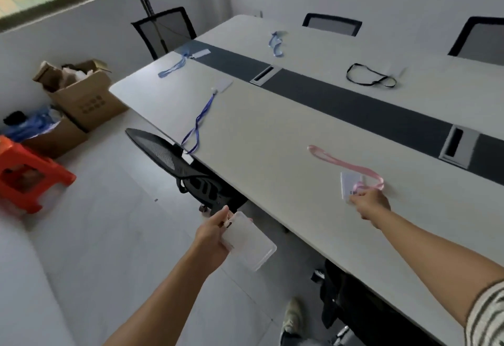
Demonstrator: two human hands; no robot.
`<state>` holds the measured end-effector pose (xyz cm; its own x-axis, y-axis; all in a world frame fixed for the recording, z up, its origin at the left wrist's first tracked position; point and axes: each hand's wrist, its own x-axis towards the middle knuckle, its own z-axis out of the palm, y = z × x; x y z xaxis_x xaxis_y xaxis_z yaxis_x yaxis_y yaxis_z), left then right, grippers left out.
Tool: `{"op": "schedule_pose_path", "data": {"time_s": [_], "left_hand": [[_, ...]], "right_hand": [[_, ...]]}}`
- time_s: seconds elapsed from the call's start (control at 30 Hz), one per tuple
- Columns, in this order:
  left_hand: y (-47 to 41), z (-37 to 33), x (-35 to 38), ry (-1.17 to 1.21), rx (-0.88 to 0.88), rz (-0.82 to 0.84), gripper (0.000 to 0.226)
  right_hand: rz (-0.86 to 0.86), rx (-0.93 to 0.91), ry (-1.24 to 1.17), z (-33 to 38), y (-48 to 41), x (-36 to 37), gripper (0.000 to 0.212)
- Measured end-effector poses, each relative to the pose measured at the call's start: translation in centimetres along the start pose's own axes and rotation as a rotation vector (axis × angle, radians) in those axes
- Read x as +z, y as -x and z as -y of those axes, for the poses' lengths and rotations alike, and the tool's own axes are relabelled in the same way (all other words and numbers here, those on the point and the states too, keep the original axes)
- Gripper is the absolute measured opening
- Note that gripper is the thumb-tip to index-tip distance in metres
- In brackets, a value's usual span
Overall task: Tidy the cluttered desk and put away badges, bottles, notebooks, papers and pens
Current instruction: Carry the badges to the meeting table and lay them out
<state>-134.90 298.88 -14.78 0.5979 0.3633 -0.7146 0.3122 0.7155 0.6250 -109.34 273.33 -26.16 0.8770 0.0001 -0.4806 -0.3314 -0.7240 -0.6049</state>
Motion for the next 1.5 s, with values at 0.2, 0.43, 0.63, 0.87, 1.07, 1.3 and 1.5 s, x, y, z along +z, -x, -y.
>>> {"op": "schedule_pose_path", "data": {"time_s": [0.2, 0.43, 0.63, 0.87, 1.07, 1.3, 1.5], "left_hand": [[-5.2, -1.6, 0.6, -0.059, -0.109, 0.075, 0.026], [-9.0, -3.3, -0.4, -0.196, -0.209, -0.002, 0.021], [-11.3, -6.9, -2.2, -0.240, -0.240, 0.088, 0.016], [-12.8, -14.0, -4.9, -0.216, -0.169, 0.156, 0.026], [-13.2, -18.5, -8.5, -0.154, -0.169, 0.240, 0.026], [-14.1, -22.3, -13.3, -0.001, -0.102, 0.176, 0.029], [-15.5, -24.5, -15.4, 0.043, -0.055, 0.121, 0.026]], "right_hand": [[-0.038, 0.050, 0.183, -0.5, -4.2, 1.5, 0.021], [0.006, 0.200, 0.265, 0.6, -6.9, 2.2, 0.015], [-0.156, -0.013, 0.158, 5.3, -5.8, 3.2, 0.018], [-0.087, -0.165, -0.256, 16.8, -1.2, 3.0, 0.024], [0.385, 0.099, -0.801, 24.6, 2.1, 5.8, 0.015], [0.763, -0.084, -0.495, 34.1, 4.3, 10.1, 0.034], [0.512, -0.445, -0.223, 44.9, 8.0, 13.6, 0.037]]}}
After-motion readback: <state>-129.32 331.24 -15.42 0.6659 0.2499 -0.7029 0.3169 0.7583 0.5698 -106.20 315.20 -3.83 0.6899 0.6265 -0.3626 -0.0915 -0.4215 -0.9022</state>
